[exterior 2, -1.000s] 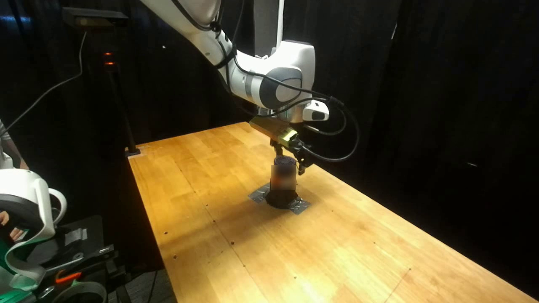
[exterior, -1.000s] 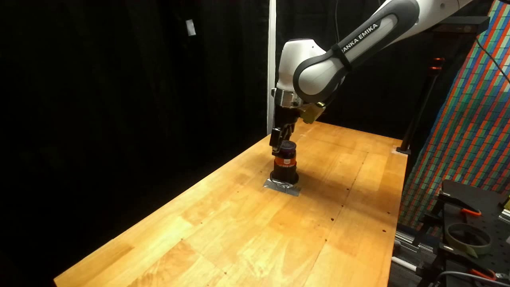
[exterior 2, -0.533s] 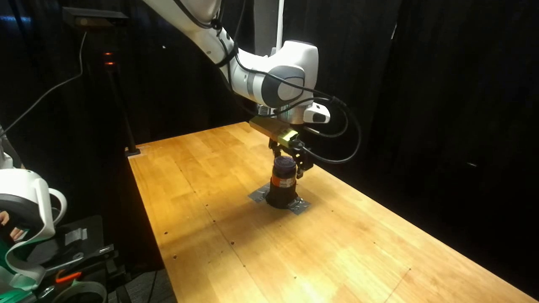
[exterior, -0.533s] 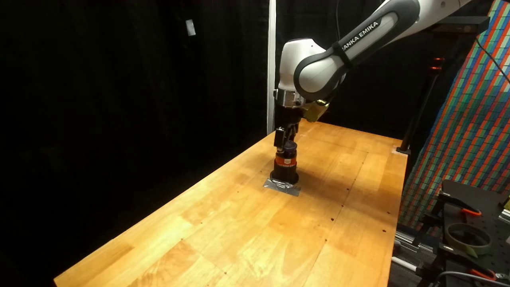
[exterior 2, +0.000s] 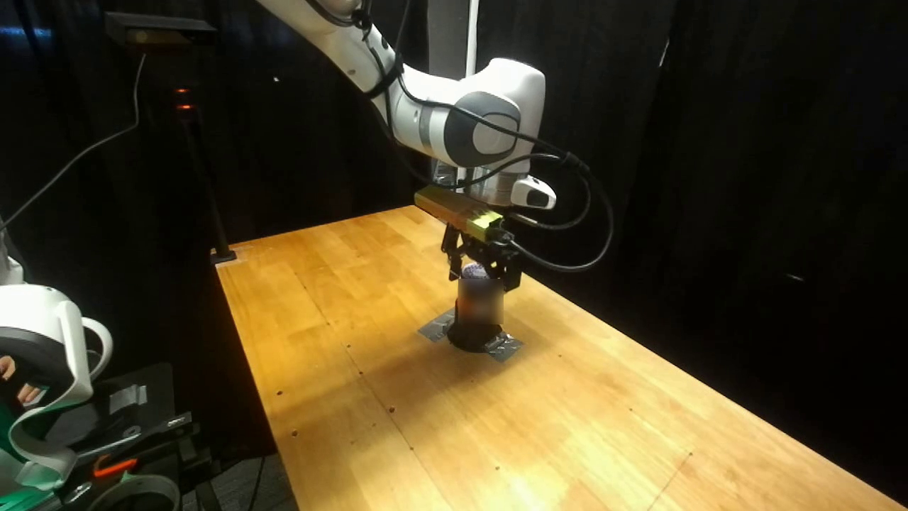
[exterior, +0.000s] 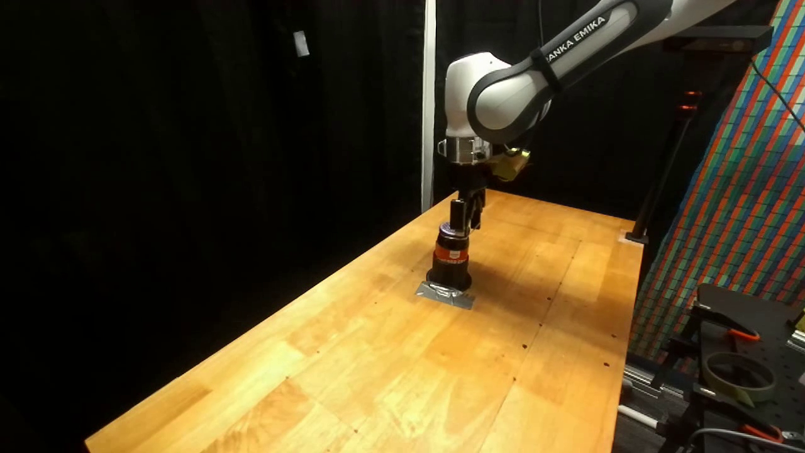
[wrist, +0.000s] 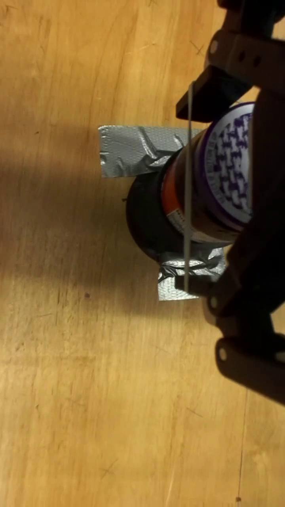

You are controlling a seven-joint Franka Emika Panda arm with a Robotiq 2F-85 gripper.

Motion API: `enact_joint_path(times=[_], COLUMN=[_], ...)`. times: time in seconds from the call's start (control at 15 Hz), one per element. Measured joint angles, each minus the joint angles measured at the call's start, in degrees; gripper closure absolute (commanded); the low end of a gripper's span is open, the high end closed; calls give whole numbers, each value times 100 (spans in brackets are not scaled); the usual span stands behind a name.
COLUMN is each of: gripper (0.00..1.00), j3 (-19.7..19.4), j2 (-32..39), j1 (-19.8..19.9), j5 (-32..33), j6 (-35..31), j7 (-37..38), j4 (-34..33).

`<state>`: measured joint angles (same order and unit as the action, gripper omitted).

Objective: Put the rubber band around the brown cup

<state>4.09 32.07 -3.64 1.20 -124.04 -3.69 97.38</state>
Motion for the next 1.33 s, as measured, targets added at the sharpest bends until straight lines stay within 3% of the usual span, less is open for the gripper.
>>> enact_joint_path(times=[0.07, 0.13, 0.27, 0.73, 1.0, 1.13, 1.33], gripper=[0, 25, 32, 87, 99, 93, 91], j3=[0, 0, 1, 8, 8, 34, 241], j2=[-1, -1, -1, -46, -312, -552, -905], j1=[18, 34, 57, 87, 199, 307, 590], j5=[-6, -16, -24, -34, -52, -245, -827], j6=[50, 75, 76, -206, -883, -1541, -2696], j7=[-43, -80, -151, -319, -359, -494, -980], j4=[13, 38, 101, 377, 846, 1257, 1967])
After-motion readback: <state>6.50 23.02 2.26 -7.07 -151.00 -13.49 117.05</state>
